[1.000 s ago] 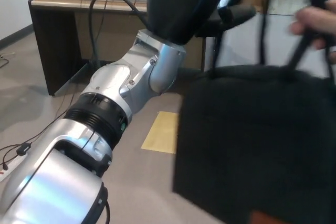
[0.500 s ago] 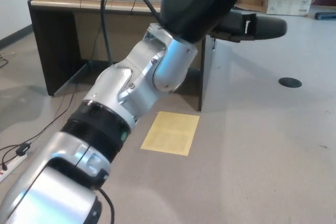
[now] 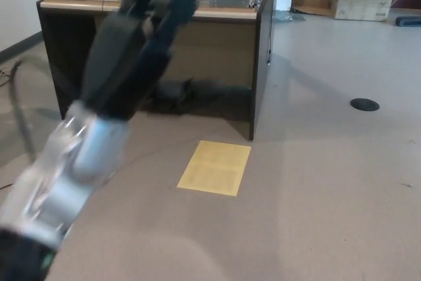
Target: A person hands over a black lunchbag to the robot and the robot uses its left hand to grab the strips of the lunchbag, the gives it back to the person.
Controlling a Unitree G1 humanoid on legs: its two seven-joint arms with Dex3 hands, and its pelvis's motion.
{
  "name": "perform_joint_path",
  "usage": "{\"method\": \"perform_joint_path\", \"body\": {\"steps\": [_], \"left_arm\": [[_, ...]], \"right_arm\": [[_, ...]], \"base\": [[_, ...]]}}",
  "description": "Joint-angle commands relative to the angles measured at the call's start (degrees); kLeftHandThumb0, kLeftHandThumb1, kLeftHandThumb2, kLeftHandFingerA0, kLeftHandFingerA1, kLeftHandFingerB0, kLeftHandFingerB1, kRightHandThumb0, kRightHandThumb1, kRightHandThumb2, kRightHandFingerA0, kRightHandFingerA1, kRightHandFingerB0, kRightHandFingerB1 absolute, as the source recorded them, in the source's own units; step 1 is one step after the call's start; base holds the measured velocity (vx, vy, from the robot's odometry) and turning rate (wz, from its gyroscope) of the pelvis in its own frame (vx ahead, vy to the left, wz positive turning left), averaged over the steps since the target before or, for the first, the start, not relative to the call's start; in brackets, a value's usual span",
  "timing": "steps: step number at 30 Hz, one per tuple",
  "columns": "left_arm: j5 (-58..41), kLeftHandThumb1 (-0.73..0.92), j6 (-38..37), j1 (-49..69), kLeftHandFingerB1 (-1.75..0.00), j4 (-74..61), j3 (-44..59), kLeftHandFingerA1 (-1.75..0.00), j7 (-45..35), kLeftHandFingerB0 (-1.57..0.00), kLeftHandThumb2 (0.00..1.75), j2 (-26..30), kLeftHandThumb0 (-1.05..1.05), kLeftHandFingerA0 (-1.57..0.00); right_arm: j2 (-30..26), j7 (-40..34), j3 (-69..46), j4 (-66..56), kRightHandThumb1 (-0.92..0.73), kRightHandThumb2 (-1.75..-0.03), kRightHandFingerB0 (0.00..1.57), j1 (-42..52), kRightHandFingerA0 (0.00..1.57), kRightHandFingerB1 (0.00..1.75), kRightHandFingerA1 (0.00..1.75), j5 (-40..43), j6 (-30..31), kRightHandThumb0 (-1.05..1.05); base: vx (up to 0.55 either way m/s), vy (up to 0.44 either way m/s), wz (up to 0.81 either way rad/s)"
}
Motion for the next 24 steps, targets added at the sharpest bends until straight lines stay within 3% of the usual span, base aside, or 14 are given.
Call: {"method": "perform_joint_path", "body": {"steps": [1, 3, 4, 10, 11, 14, 15, 16, 17, 18, 19, 20, 21, 24], "left_arm": [[-14.86, 0.48, -10.14, 38.67, -0.34, -0.22, 10.05, -0.34, -7.93, -0.11, 0.80, 10.68, -0.76, -0.06], [-14.19, 0.49, -10.14, 41.60, -0.36, 0.50, 10.30, -0.37, -7.40, -0.10, 0.80, 10.82, -0.77, -0.06], [-13.55, 0.27, -10.20, 44.50, -0.46, 2.25, 10.83, -0.49, -6.94, 0.00, 0.89, 11.24, -0.36, -0.01], [-10.91, 0.31, -14.01, 49.94, -0.45, 10.18, 11.67, -0.48, -2.74, 0.00, 0.92, 11.90, -0.36, -0.01], [-10.03, 0.63, -14.13, 50.75, -0.29, 12.38, 11.75, -0.30, -1.60, -0.22, 0.60, 11.93, -0.73, -0.17], [-9.93, 0.66, -15.66, 51.98, -0.29, 17.46, 12.15, -0.30, -0.43, -0.24, 0.61, 11.57, -0.72, -0.19], [-9.81, 0.70, -15.60, 52.55, -0.29, 19.79, 12.12, -0.30, -0.04, -0.24, 0.62, 11.21, -0.73, -0.19], [-9.71, 0.70, -15.42, 53.08, -0.29, 22.22, 12.09, -0.30, 0.02, -0.24, 0.62, 10.80, -0.73, -0.19], [-9.82, 0.70, -16.14, 53.02, -0.29, 23.72, 12.04, -0.30, -0.03, -0.24, 0.62, 10.40, -0.72, -0.19], [-9.70, 0.69, -17.20, 53.30, -0.29, 26.18, 12.01, -0.30, 0.23, -0.25, 0.62, 10.02, -0.71, -0.19], [-9.59, 0.69, -17.77, 53.33, -0.29, 27.25, 12.04, -0.30, 0.37, -0.25, 0.62, 9.93, -0.71, -0.19], [-9.61, 0.69, -18.29, 52.96, -0.29, 28.69, 12.09, -0.30, 0.24, -0.24, 0.61, 9.89, -0.69, -0.19], [-9.90, 0.70, -18.14, 52.30, -0.29, 30.03, 12.21, -0.29, -0.16, -0.23, 0.62, 9.82, -0.72, -0.19], [-11.53, 0.71, -18.08, 50.33, -0.28, 32.75, 12.61, -0.29, -2.52, -0.21, 0.62, 9.65, -0.72, -0.19]], "right_arm": [[-1.24, -1.79, -1.39, -1.53, -0.58, -0.96, 0.31, 3.93, 0.39, 0.50, 0.57, 1.08, 0.94, -0.62], [-1.42, -1.54, -1.61, -1.45, -0.59, -0.95, 0.32, 4.12, 0.38, 0.50, 0.56, 1.34, 0.69, -0.65], [-1.32, -1.34, -1.82, -1.23, -0.61, -0.96, 0.32, 3.85, 0.38, 0.50, 0.56, 1.63, 0.59, -0.68], [-1.21, -1.33, -1.61, -1.27, -0.60, -0.96, 0.32, 3.06, 0.38, 0.49, 0.56, 1.26, 1.64, -0.66], [-1.20, -1.17, -1.68, -1.08, -0.59, -0.96, 0.31, 2.69, 0.38, 0.50, 0.56, 1.32, 1.65, -0.65], [-1.18, -1.26, -1.49, -1.07, -0.59, -0.96, 0.32, 2.50, 0.38, 0.50, 0.56, 0.93, 1.42, -0.63], [-1.17, -1.36, -1.48, -1.17, -0.71, -0.61, 0.41, 2.65, 0.43, 0.38, 0.43, 0.85, 1.30, -0.59], [-1.17, -1.47, -1.48, -1.26, -0.71, -0.61, 0.41, 2.80, 0.43, 0.38, 0.43, 0.77, 1.26, -0.59], [-1.29, -1.19, -1.59, -1.21, -0.56, -0.97, 0.30, 2.74, 0.38, 0.51, 0.57, 0.89, 1.16, -0.57], [-1.29, -1.24, -1.48, -1.29, -0.71, -0.61, 0.41, 3.17, 0.43, 0.39, 0.43, 0.74, 0.96, -0.58], [-1.26, -1.31, -1.42, -1.36, -0.71, -0.61, 0.41, 3.37, 0.43, 0.39, 0.43, 0.64, 0.91, -0.58], [-1.15, -1.32, -1.46, -1.32, -0.71, -0.62, 0.41, 3.22, 0.43, 0.39, 0.43, 0.68, 0.91, -0.58], [-1.04, -1.06, -1.66, -1.33, -0.59, -0.95, 0.32, 3.04, 0.38, 0.50, 0.56, 0.97, 1.08, -0.64], [-0.97, -1.48, -2.02, -1.40, -0.58, -0.97, 0.32, 3.38, 0.38, 0.50, 0.56, 1.16, 1.30, -0.62]], "base": [[0.00, 0.000, 0.00], [0.00, 0.000, 0.00], [0.00, 0.000, 0.00], [0.00, 0.000, 0.00], [0.00, 0.000, 0.00], [0.00, 0.000, 0.00], [0.00, 0.000, 0.00], [0.00, 0.000, 0.00], [0.00, 0.000, 0.00], [0.00, 0.000, 0.00], [0.00, 0.000, 0.00], [0.00, 0.000, 0.00], [0.00, 0.000, 0.00], [0.00, 0.000, 0.00]]}}
